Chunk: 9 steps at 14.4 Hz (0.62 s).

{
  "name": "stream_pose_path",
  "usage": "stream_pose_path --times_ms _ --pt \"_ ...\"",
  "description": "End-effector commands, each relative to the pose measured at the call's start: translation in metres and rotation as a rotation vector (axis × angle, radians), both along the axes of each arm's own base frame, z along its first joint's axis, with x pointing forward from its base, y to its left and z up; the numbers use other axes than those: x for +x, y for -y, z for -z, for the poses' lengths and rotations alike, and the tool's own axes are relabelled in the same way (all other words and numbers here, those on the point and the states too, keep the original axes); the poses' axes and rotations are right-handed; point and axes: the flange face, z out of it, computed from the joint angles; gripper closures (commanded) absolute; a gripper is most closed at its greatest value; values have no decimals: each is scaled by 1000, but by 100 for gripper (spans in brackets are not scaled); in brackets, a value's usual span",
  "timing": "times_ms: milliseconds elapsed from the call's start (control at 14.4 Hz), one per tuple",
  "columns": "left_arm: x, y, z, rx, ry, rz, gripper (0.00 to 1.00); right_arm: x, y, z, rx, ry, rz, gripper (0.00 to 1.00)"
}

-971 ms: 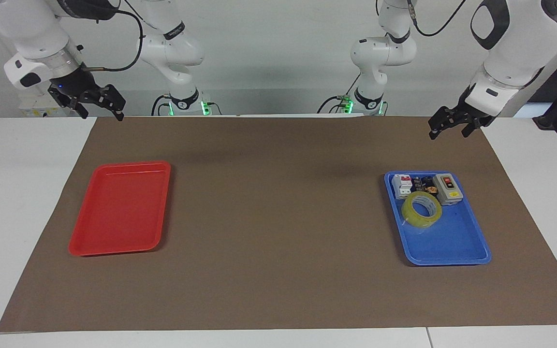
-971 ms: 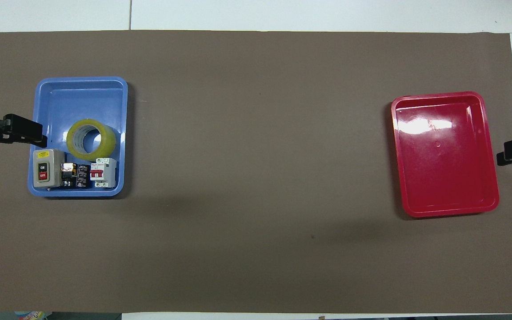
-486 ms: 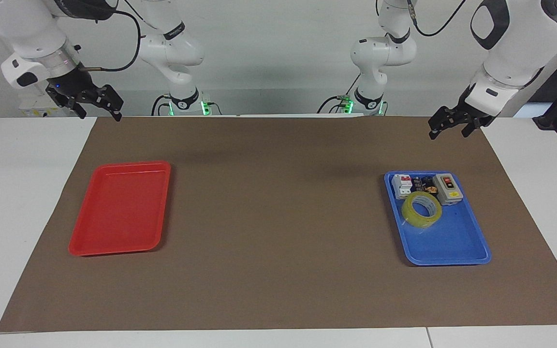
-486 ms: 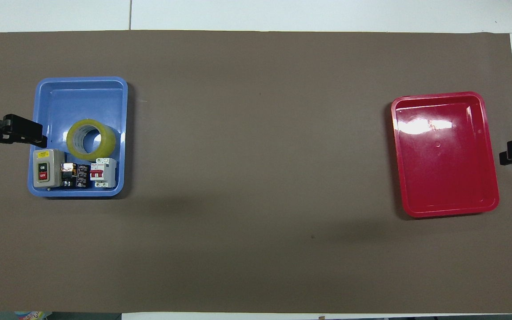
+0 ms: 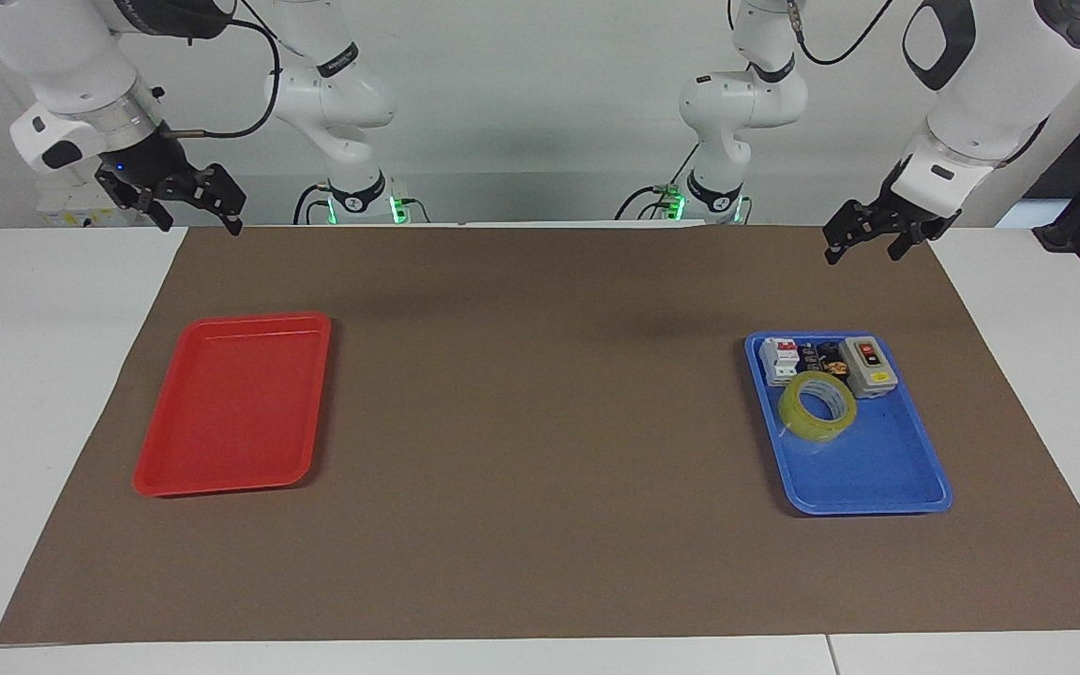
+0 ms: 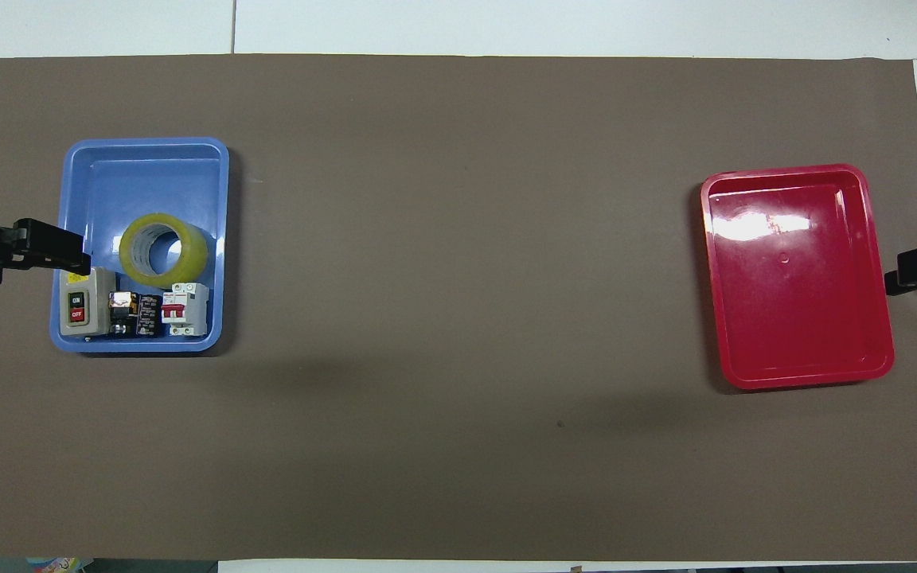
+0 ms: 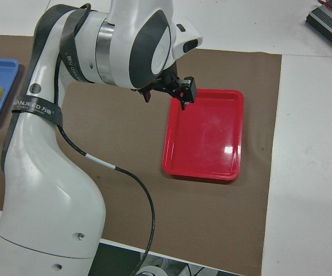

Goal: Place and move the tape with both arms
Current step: 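Reach the left gripper to the yellow tape while the right gripper advances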

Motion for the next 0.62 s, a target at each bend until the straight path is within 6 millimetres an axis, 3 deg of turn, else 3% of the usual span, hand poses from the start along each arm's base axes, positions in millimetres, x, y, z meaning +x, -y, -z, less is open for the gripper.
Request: stream_pose_path --times_ms 0,278,555 --pt "2 -12 30 -10 46 14 0 1 -14 -3 17 21 -40 0" --pt "24 -40 88 -10 65 45 0 -1 -19 4 57 17 -37 0" --pt "52 -45 159 -8 106 41 0 9 -67 8 53 64 -122 0"
